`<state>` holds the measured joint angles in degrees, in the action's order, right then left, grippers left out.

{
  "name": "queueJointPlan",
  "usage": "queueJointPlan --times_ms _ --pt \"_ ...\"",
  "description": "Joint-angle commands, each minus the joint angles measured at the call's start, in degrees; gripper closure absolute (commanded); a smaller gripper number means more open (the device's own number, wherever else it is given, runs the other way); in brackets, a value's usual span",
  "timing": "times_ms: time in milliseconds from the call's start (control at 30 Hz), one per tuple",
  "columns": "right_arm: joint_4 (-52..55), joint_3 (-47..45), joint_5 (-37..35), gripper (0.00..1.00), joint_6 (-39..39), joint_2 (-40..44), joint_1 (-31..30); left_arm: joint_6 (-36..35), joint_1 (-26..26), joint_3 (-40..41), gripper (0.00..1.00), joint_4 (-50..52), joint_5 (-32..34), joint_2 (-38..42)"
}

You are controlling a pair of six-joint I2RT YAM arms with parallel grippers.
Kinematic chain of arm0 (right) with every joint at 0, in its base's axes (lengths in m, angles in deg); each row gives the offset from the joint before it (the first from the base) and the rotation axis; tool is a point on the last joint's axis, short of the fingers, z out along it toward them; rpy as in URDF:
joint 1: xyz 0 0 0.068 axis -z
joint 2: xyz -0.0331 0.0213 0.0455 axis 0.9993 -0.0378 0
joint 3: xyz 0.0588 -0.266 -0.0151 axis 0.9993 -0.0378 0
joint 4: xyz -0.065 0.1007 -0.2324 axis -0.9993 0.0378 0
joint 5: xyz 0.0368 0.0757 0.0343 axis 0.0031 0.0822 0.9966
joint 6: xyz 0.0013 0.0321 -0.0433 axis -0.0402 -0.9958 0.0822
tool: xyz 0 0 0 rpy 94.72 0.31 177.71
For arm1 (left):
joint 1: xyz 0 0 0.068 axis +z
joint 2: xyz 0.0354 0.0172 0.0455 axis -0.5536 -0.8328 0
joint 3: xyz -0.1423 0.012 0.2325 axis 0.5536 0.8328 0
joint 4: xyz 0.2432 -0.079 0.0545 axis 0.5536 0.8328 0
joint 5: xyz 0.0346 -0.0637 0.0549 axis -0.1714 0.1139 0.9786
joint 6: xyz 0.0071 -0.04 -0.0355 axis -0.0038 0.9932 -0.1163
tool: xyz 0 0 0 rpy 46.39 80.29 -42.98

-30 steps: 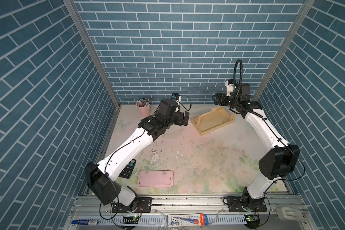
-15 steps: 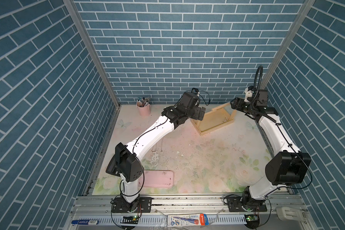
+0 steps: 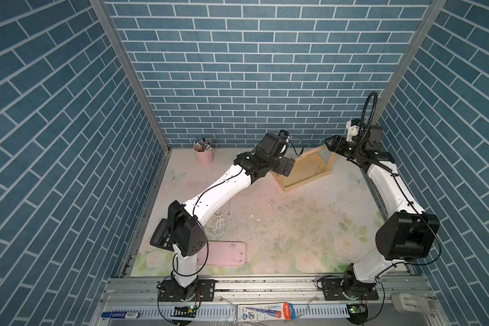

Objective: Take the necklace off the jewelry display stand
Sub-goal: Take off the necklace from the stand.

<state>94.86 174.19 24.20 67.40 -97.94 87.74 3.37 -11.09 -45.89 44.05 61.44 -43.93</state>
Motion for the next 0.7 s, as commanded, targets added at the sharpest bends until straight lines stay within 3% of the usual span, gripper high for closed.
queueJointPlan --times_ms 0,100,233,533,667 --pt "-2.0 0.2 2.8 0.30 -1.4 -1.6 0.0 0.4 0.2 5.7 0.01 -9.4 -0.6 3.4" --pt "-2.2 0.3 2.6 0.30 -1.3 -2.4 0.1 0.4 1.4 -0.3 0.01 -3.0 -6.6 -0.3" --pt "-2.5 0.0 2.8 0.30 -1.0 -3.0 0.1 0.8 1.5 -9.3 0.01 3.6 -8.7 -5.9" --pt "-2.5 0.3 4.4 0.30 1.2 -6.2 0.5 2.4 1.5 -23.8 0.01 10.5 -13.5 -14.5" --pt "-2.3 0.3 4.3 0.31 2.2 -6.5 0.5 3.3 1.5 -25.4 0.01 10.5 -15.9 -16.1"
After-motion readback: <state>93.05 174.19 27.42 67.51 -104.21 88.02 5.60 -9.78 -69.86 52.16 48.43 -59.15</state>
